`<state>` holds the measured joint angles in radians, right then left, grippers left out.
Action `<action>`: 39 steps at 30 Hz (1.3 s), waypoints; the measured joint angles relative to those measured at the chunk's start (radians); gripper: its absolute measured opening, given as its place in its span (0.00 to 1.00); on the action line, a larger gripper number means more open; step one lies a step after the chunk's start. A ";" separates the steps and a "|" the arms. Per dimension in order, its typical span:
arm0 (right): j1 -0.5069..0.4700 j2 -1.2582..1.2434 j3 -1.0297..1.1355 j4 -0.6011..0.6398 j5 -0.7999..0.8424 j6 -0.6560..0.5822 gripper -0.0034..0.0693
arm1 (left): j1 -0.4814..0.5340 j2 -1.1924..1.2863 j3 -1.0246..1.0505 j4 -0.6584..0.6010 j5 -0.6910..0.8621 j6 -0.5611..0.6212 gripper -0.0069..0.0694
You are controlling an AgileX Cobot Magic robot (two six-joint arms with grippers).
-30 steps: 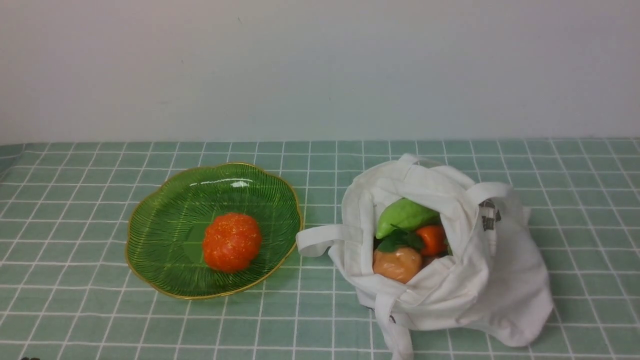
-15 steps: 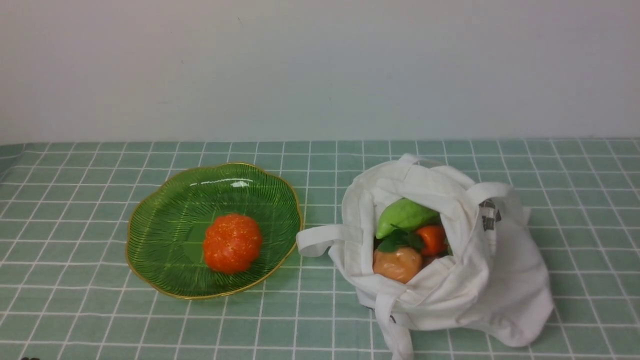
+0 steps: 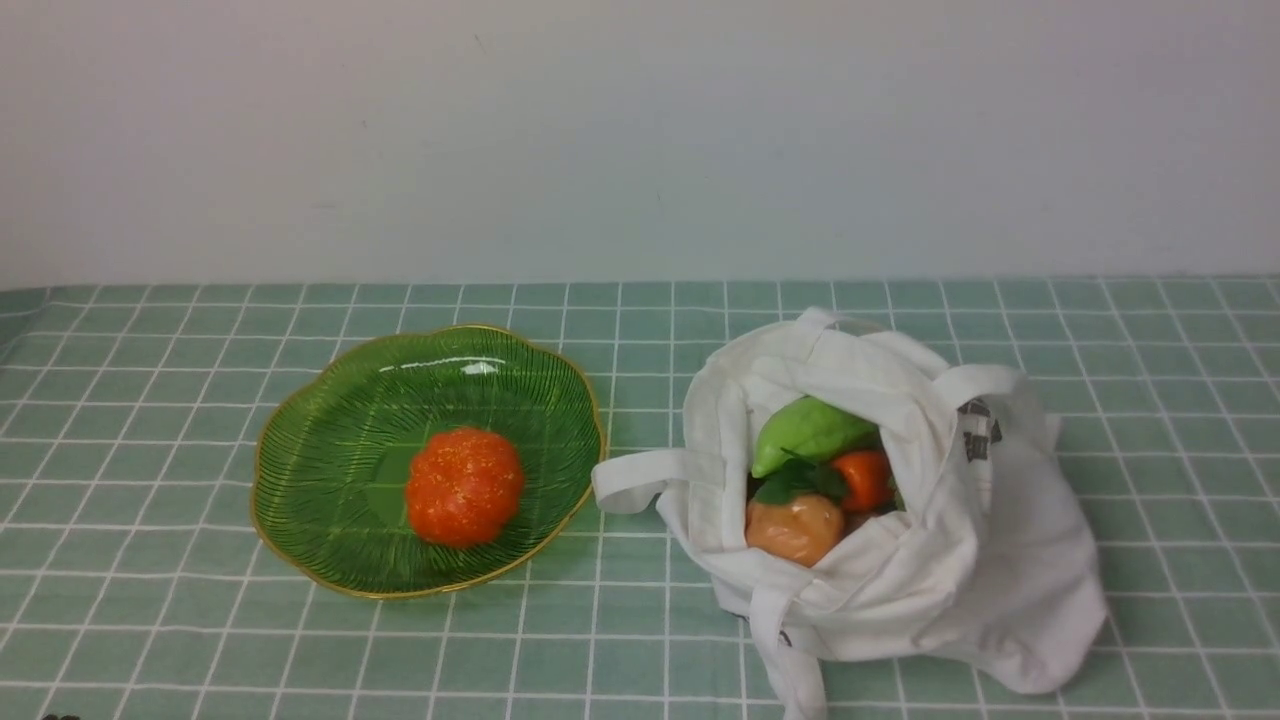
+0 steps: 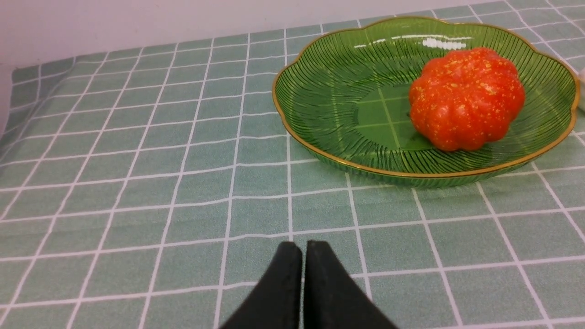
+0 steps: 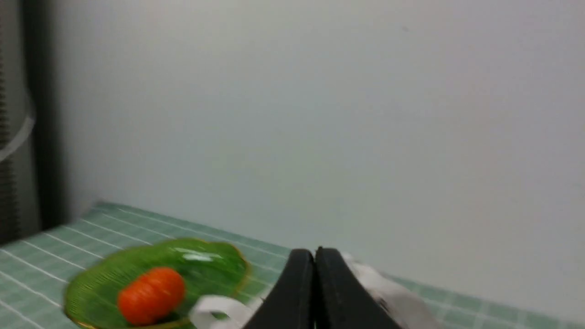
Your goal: Take vegetables from cloth bag on blue coffee tablecloth place on plate.
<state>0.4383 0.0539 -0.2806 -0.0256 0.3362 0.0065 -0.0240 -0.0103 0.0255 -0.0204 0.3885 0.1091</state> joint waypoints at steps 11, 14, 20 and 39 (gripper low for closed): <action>-0.354 -0.044 0.079 -0.101 0.229 -0.007 0.03 | 0.000 0.000 0.000 0.000 0.000 0.000 0.08; -0.370 -0.061 0.142 -0.104 0.183 -0.007 0.03 | 0.000 0.000 0.000 0.000 0.000 0.000 0.08; -0.384 -0.066 0.300 -0.105 0.051 -0.007 0.03 | 0.000 0.000 0.000 0.000 0.000 0.000 0.08; -0.384 -0.066 0.302 -0.107 0.042 -0.007 0.03 | 0.000 0.000 0.000 0.000 0.000 0.000 0.08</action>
<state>0.0544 -0.0125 0.0214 -0.1325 0.3784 0.0000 -0.0240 -0.0103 0.0255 -0.0204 0.3885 0.1091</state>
